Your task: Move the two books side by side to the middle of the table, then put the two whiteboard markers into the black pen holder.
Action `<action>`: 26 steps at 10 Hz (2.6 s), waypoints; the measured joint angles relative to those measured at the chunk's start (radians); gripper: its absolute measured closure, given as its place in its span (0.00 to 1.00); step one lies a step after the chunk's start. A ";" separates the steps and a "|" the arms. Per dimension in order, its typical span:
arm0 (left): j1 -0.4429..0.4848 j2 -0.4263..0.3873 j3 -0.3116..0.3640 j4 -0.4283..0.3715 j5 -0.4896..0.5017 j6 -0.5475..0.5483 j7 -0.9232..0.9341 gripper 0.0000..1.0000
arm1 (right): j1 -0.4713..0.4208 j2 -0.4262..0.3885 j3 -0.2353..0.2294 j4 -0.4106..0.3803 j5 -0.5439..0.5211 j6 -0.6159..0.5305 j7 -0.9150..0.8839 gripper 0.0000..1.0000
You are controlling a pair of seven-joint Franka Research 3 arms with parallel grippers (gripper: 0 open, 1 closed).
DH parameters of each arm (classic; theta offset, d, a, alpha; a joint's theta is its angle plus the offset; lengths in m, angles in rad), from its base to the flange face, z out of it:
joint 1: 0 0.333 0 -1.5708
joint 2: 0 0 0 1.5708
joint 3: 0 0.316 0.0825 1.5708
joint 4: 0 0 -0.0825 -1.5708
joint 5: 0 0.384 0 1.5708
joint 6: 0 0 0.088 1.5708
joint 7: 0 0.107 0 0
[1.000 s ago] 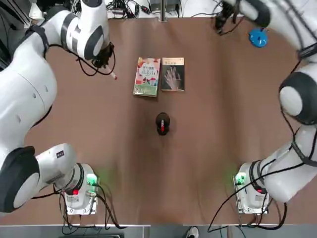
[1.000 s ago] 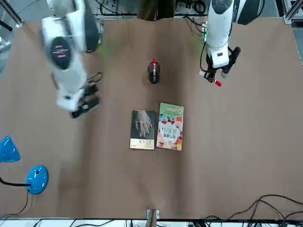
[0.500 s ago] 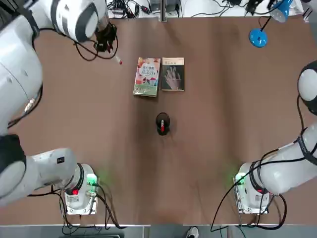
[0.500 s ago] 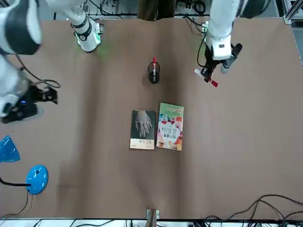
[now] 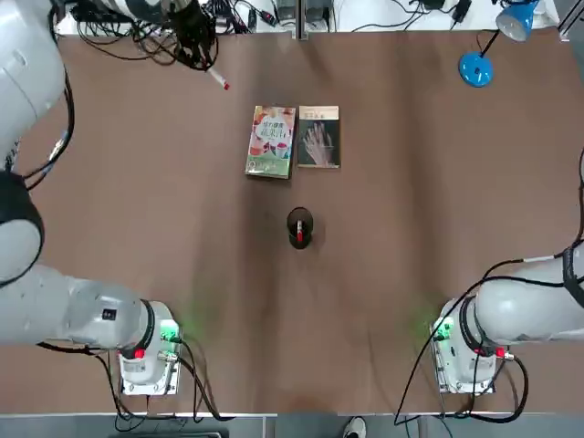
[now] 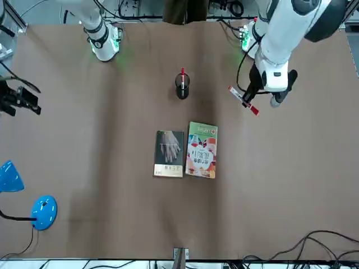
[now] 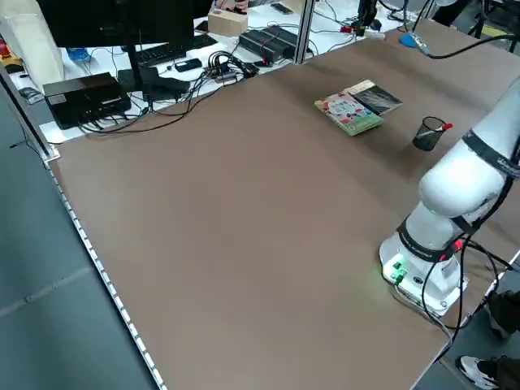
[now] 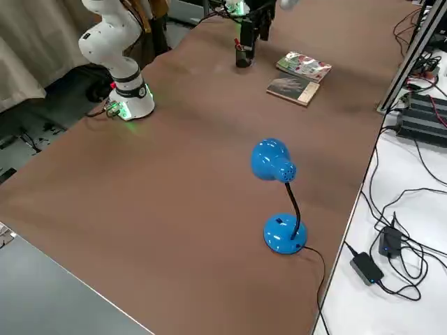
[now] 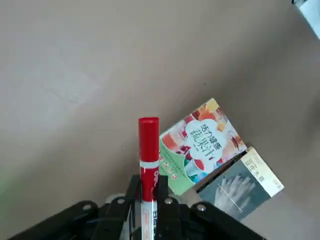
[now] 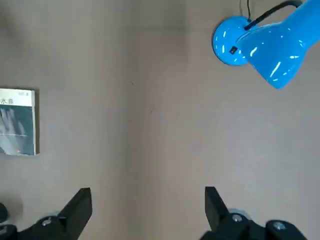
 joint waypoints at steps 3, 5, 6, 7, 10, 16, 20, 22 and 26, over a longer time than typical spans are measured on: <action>-0.184 0.063 0.157 0.071 0.053 -0.043 -0.055 0.83 | -0.017 -0.001 0.000 -0.008 -0.002 -0.001 0.006 0.00; -0.208 0.073 0.156 0.089 0.139 -0.101 -0.073 0.83 | -0.036 -0.001 0.000 -0.008 -0.009 0.000 0.006 0.00; -0.228 0.074 0.146 0.093 0.188 -0.137 -0.088 0.83 | -0.046 -0.001 0.000 -0.008 -0.016 0.001 0.006 0.00; -0.254 0.074 0.126 0.095 0.242 -0.186 -0.110 0.83 | -0.054 0.000 0.000 -0.008 -0.019 0.001 0.006 0.00; -0.315 0.078 0.022 0.093 0.361 -0.328 -0.184 0.83 | -0.086 0.015 0.000 -0.009 -0.020 0.034 0.007 0.00; -0.384 0.086 -0.178 -0.047 0.410 -0.417 -0.370 0.83 | -0.101 0.058 0.004 -0.017 -0.020 0.165 0.008 0.00; -0.538 0.197 -0.185 -0.088 0.458 -0.416 -0.591 0.83 | -0.103 0.071 0.004 -0.019 -0.019 0.180 0.008 0.00; -0.579 0.221 -0.186 -0.106 0.458 -0.422 -0.646 0.83 | -0.103 0.075 0.005 -0.020 -0.018 0.181 0.008 0.00; -0.669 0.296 -0.185 -0.119 0.458 -0.429 -0.793 0.83 | -0.104 0.109 0.007 -0.021 -0.018 0.218 0.008 0.00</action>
